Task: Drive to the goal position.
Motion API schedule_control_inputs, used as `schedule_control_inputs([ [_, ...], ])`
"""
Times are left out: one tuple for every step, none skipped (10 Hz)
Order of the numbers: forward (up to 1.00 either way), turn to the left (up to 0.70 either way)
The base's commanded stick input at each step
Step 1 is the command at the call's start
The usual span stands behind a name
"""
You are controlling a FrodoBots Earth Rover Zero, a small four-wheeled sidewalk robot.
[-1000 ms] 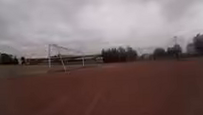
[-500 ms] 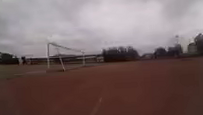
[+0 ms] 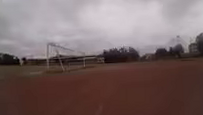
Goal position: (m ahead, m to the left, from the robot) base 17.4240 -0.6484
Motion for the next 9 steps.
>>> schedule_control_inputs([
  [0.70, 0.00],
  [0.70, 0.00],
  [0.70, 0.00],
  [0.70, 0.00],
  [0.70, 0.00],
  [0.70, 0.00],
  [0.70, 0.00],
  [0.70, 0.00],
  [0.70, 0.00],
])
